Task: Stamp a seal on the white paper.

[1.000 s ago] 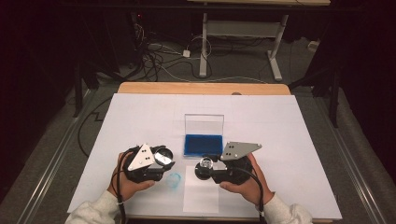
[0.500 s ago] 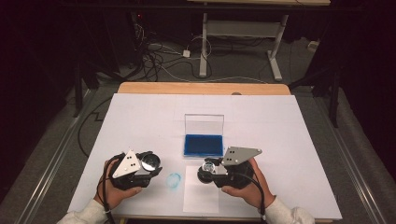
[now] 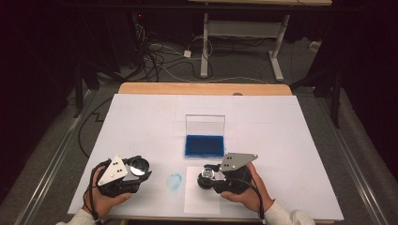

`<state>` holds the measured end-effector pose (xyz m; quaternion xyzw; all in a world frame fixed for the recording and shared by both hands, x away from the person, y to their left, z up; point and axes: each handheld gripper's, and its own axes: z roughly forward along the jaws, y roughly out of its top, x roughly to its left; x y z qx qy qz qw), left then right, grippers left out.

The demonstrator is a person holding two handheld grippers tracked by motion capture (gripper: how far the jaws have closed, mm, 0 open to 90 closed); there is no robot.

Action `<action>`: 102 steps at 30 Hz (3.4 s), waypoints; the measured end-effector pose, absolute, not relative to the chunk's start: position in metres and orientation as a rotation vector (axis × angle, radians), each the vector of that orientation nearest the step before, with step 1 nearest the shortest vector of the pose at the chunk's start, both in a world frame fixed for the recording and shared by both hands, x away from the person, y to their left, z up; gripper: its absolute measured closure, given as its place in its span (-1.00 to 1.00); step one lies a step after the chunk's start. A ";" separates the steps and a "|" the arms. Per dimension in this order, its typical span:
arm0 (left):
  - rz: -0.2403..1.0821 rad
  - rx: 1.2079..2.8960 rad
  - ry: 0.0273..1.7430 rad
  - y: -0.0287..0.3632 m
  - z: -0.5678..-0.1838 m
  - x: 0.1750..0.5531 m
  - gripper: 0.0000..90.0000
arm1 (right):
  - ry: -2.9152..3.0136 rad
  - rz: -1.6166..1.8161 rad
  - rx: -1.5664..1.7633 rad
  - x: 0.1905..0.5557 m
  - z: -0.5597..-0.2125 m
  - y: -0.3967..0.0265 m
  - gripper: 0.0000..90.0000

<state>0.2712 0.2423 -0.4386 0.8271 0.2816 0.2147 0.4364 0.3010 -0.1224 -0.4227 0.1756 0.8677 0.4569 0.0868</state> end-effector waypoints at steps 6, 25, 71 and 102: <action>0.548 2.101 0.682 0.246 -0.441 0.268 -0.19 | 2.623 1.323 0.494 0.300 -0.434 -0.115 0.26; 0.537 2.115 0.670 0.243 -0.443 0.269 -0.19 | 2.662 1.270 0.493 0.302 -0.444 -0.111 0.26; 0.536 2.133 0.656 0.240 -0.442 0.268 -0.19 | 2.719 1.199 0.457 0.302 -0.449 -0.109 0.26; 0.511 2.145 0.635 0.236 -0.443 0.268 -0.19 | 2.720 1.192 0.445 0.300 -0.450 -0.109 0.26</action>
